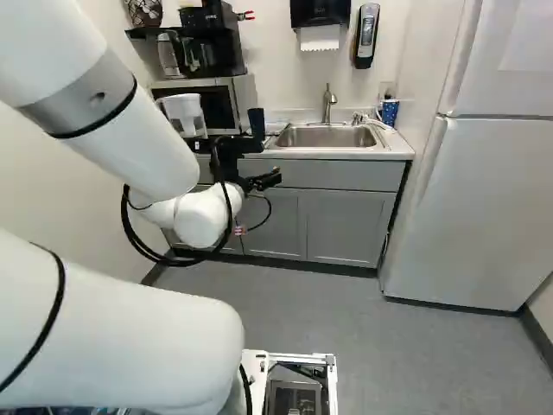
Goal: Rinse the cup and place it in the tray
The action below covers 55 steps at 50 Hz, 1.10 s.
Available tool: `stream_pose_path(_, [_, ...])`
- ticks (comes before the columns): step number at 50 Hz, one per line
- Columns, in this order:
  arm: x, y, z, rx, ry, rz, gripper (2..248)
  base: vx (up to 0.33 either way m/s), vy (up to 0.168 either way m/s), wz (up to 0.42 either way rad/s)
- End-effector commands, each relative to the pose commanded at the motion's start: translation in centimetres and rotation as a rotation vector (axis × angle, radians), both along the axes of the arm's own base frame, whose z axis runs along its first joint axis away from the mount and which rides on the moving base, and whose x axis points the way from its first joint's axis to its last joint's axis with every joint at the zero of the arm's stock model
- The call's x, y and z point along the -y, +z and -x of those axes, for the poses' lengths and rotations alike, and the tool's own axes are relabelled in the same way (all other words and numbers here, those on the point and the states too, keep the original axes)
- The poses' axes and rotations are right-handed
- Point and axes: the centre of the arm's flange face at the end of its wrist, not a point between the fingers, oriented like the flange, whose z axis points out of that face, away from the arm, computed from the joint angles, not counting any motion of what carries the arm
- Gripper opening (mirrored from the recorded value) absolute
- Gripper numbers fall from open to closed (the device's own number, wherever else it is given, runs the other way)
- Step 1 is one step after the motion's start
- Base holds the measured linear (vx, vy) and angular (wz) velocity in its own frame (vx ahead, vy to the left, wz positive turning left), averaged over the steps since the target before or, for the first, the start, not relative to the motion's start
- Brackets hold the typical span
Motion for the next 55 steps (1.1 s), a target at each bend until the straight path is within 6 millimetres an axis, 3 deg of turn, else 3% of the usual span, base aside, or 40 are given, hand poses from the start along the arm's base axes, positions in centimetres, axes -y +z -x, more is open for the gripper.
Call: stream_pose_path(55, [0.3,5.9,-4.8,0.12,-0.003,0.005,247,0.0,0.0,0.0])
